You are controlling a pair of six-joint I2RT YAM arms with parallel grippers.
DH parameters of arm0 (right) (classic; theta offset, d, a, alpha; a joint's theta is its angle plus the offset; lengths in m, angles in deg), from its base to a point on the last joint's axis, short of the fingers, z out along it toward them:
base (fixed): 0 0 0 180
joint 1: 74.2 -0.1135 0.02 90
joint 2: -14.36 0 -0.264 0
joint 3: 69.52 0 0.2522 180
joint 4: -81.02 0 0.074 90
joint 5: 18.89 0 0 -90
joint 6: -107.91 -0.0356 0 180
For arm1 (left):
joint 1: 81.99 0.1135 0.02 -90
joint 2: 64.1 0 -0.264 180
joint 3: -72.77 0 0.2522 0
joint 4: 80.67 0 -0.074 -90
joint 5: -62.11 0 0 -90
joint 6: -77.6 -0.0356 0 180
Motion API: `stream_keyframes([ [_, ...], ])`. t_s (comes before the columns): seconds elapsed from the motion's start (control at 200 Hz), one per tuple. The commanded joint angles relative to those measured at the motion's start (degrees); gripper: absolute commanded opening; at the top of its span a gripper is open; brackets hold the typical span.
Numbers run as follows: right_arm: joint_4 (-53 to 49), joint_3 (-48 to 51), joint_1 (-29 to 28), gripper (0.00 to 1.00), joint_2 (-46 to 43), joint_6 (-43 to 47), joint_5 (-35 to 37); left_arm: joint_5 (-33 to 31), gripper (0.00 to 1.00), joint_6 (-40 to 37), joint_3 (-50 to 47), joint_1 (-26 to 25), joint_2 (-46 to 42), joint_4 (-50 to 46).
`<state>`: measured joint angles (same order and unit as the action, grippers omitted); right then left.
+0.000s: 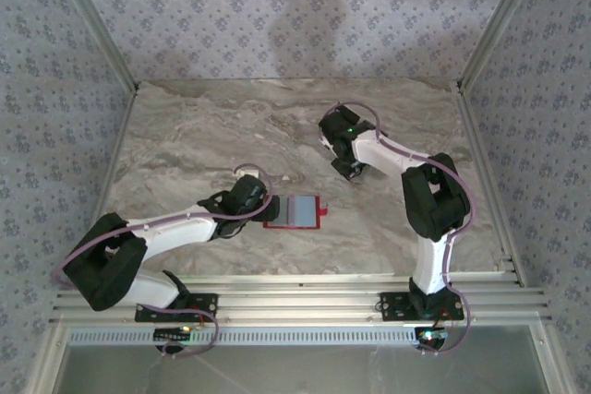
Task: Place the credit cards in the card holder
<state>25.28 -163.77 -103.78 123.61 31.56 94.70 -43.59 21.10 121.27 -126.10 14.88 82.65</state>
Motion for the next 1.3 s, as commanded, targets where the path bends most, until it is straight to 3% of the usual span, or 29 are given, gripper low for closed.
stream_keyframes([
  [0.0,-3.04,-2.3,-0.66,0.05,-1.35,1.28,0.22,0.9,1.0,-0.76,1.19,0.31,0.78,0.98],
  [0.075,-4.29,-3.23,-1.02,0.0,-1.67,1.47,0.22,0.91,1.0,-0.86,1.38,0.33,1.13,0.98],
  [0.325,-8.01,-6.65,-3.36,0.0,-6.41,-2.07,-0.89,0.49,1.0,-2.13,2.34,0.52,2.08,-0.22],
  [0.57,-7.13,-3.89,-5.17,0.0,-14.21,-17.34,-15.58,0.76,1.0,-5.0,3.63,0.65,4.41,-0.95],
  [0.74,5.38,8.49,-4.77,0.0,-20.32,-32.77,-32.97,1.08,1.0,-6.39,4.43,0.68,5.74,-1.26],
  [0.869,19.9,19.95,-3.89,0.0,-23.58,-44.01,-40.83,1.47,1.0,-6.69,4.24,0.57,6.16,-1.43],
  [1.029,31.87,28.37,-5.23,0.0,-25.6,-53.2,-43.9,1.73,1.0,-6.51,2.9,0.58,6.0,-1.4],
  [1.294,40.2,34.04,-7.69,0.0,-26.5,-58.41,-43.2,1.56,1.0,-6.34,1.48,0.5,5.98,-2.17],
])
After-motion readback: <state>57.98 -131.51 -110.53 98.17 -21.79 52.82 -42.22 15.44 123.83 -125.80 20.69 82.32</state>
